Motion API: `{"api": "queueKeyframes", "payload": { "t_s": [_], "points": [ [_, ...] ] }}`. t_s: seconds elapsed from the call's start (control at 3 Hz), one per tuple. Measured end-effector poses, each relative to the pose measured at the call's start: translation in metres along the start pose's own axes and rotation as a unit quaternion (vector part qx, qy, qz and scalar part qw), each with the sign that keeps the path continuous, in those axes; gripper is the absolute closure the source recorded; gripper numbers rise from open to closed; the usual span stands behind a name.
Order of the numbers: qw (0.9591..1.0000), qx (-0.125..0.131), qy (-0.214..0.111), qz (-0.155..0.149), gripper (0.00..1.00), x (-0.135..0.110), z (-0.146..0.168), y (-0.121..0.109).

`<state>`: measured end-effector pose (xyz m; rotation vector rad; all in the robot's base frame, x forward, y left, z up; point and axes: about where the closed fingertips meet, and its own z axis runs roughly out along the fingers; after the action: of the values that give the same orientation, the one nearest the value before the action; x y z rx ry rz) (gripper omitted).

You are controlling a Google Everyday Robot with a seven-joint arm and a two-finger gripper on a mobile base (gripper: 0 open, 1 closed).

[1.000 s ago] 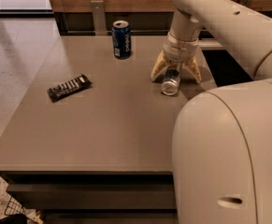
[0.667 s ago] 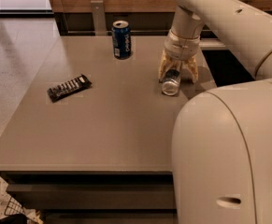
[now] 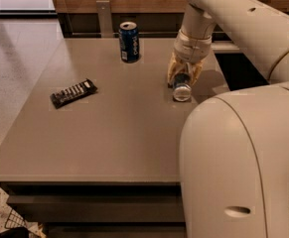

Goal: Pick redbull can

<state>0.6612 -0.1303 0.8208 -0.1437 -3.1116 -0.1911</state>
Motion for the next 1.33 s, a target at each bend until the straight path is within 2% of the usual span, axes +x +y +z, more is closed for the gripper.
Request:
{"api": "queueKeyframes", "payload": {
  "t_s": [0.33, 0.67, 1.0, 1.33],
  "points": [
    [1.0000, -0.001, -0.005, -0.001, 1.00, -0.003, 0.002, 0.001],
    [0.9991, 0.003, -0.041, -0.001, 1.00, -0.010, -0.018, -0.007],
    [0.9937, -0.039, -0.105, -0.011, 1.00, -0.014, -0.061, -0.027],
    [0.9816, -0.086, -0.168, -0.032, 1.00, -0.019, -0.091, -0.045]
  ]
}}
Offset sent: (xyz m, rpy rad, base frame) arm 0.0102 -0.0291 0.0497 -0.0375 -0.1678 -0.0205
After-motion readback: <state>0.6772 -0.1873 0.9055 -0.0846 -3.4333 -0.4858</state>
